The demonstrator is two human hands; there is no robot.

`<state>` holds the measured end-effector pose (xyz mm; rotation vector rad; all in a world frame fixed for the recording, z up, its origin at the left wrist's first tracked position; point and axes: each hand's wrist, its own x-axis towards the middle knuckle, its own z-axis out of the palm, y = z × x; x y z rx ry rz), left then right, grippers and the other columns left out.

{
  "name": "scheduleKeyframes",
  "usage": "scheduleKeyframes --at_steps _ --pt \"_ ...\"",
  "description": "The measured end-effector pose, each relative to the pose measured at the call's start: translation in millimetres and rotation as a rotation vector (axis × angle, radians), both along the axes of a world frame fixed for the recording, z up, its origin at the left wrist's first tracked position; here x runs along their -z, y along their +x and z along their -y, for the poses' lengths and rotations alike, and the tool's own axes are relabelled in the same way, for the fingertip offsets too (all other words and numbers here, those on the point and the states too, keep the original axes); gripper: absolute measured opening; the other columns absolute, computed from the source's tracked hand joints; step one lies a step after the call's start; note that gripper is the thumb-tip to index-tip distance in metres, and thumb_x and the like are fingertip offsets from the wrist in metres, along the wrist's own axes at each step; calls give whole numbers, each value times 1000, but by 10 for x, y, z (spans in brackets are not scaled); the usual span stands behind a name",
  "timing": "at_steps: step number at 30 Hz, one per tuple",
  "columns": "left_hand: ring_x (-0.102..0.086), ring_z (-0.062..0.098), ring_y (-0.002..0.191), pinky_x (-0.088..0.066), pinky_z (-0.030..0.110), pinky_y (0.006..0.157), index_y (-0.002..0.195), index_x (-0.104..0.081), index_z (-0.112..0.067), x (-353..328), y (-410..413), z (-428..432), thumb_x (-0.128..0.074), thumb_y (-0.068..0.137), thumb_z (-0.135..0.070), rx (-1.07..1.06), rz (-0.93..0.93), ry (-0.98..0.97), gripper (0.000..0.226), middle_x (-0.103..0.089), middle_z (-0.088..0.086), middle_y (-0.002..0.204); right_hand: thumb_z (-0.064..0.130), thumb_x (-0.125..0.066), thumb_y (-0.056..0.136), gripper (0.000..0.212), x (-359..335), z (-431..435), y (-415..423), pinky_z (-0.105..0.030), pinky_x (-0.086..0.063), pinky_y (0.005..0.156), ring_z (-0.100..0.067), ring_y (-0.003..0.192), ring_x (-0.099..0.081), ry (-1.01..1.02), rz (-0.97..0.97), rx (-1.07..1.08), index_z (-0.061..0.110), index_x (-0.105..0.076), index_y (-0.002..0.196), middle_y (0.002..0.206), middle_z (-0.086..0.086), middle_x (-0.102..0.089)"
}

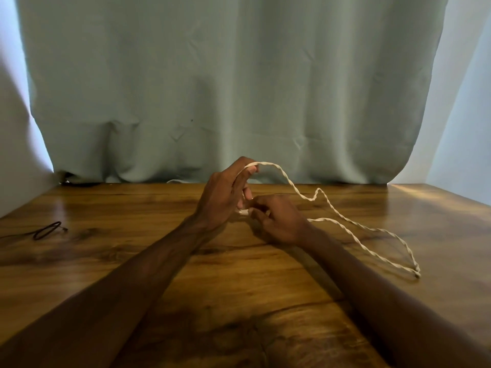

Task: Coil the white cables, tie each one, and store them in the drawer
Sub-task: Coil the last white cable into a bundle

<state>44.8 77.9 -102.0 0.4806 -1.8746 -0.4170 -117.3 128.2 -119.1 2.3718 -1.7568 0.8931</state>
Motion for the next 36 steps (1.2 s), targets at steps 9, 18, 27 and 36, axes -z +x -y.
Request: scheduleKeyframes --at_steps 9,18,27,36 --pt "-70 7 74 -61 37 70 106 -62 -23 153 45 186 -48 106 -47 -141 46 126 28 -72 -6 82 22 -59 102 21 26 20 -250 -31 -51 88 -8 101 -65 -33 190 53 20 -78 109 110 8 -76" --pt "-64 9 71 -46 16 56 93 -68 -23 184 87 154 -52 101 -56 -197 134 215 37 -70 -2 78 23 -60 102 19 77 -2 -318 -31 -49 84 -10 96 -66 -21 321 144 20 -78 105 105 5 -77" --pt "-66 12 82 -58 31 72 113 -66 -26 130 54 112 -79 87 -35 -23 20 417 30 -69 -4 100 25 -60 102 21 68 -20 -309 -27 -42 74 -8 85 -64 -32 405 241 16 -79 99 92 4 -75" --pt "-71 18 102 -53 31 89 105 -79 -17 121 27 96 -47 108 -34 152 26 611 36 -79 3 104 18 -61 101 15 -3 -133 -157 -42 -59 73 -24 77 -68 68 747 120 14 -76 102 88 -2 -77"
